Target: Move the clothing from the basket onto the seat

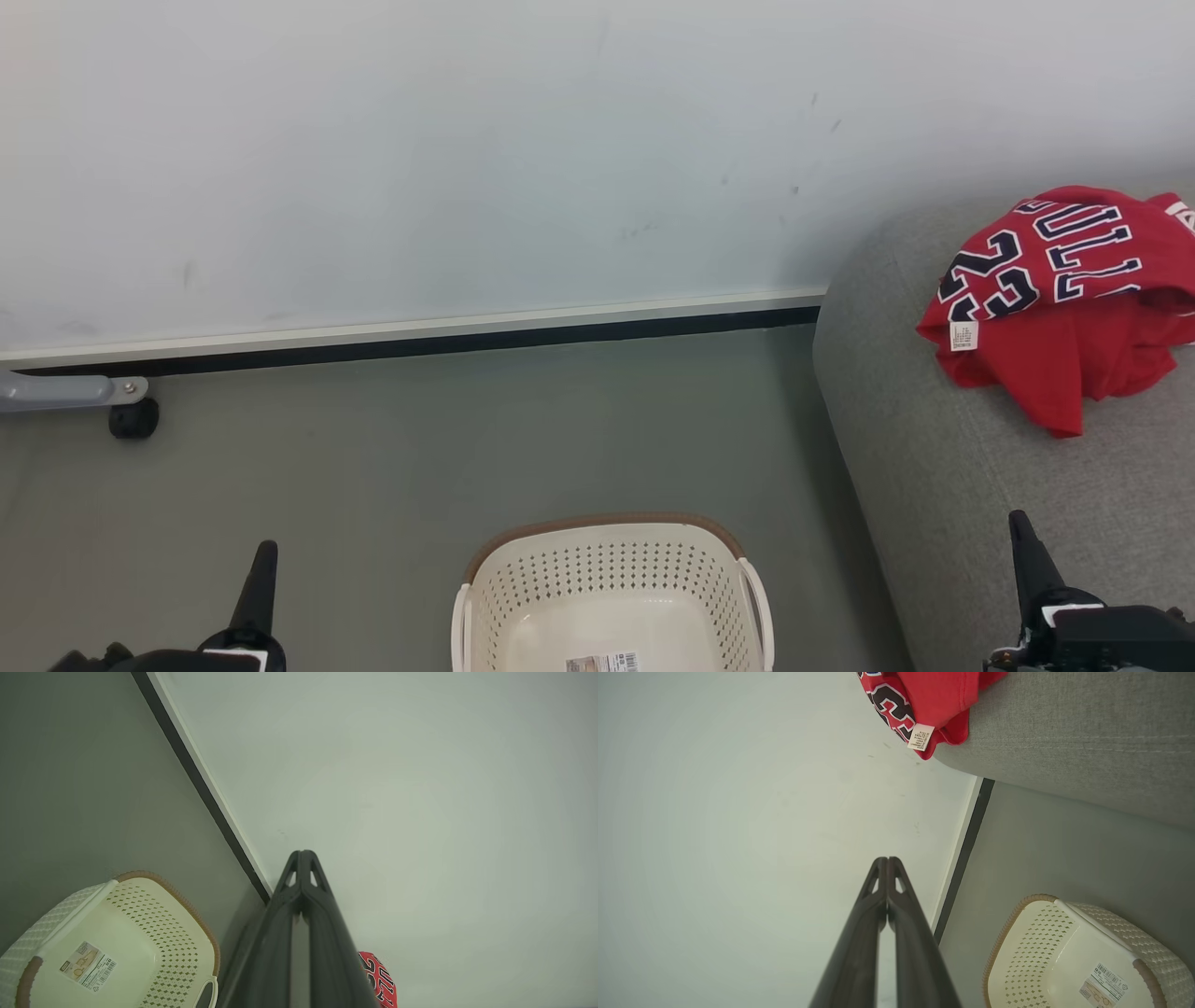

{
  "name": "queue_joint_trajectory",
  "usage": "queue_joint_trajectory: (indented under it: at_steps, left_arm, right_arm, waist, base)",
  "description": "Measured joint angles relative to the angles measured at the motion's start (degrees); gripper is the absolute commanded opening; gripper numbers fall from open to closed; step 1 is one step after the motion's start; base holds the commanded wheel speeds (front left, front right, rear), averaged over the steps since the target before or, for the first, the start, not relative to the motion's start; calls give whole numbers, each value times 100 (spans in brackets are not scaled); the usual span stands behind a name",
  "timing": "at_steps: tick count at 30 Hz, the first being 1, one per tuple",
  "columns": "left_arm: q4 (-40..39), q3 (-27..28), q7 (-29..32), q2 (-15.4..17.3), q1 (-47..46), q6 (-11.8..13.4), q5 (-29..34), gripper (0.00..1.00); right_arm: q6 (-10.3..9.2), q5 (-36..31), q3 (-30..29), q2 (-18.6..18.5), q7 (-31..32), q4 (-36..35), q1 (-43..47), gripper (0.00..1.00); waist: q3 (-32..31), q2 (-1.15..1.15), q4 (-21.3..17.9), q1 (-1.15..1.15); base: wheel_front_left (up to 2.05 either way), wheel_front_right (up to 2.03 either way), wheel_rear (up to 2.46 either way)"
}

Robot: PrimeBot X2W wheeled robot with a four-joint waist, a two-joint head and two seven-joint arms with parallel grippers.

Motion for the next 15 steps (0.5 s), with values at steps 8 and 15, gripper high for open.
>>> queue_joint_trajectory:
  at_steps: [8, 15]
  left_arm:
    - [124, 29, 133, -47, -207, -147, -612, 0]
    - [205, 55, 261, -107, -310, -203, -1083, 0]
  right_arm:
    - [131, 587, -265, 76, 172, 34, -70, 0]
    - [213, 1020, -466, 131, 296, 55, -79, 0]
  waist:
    - [9, 0, 67, 0]
    - [16, 0, 117, 0]
  base:
    - [0, 0, 0]
    - [0, 0, 0]
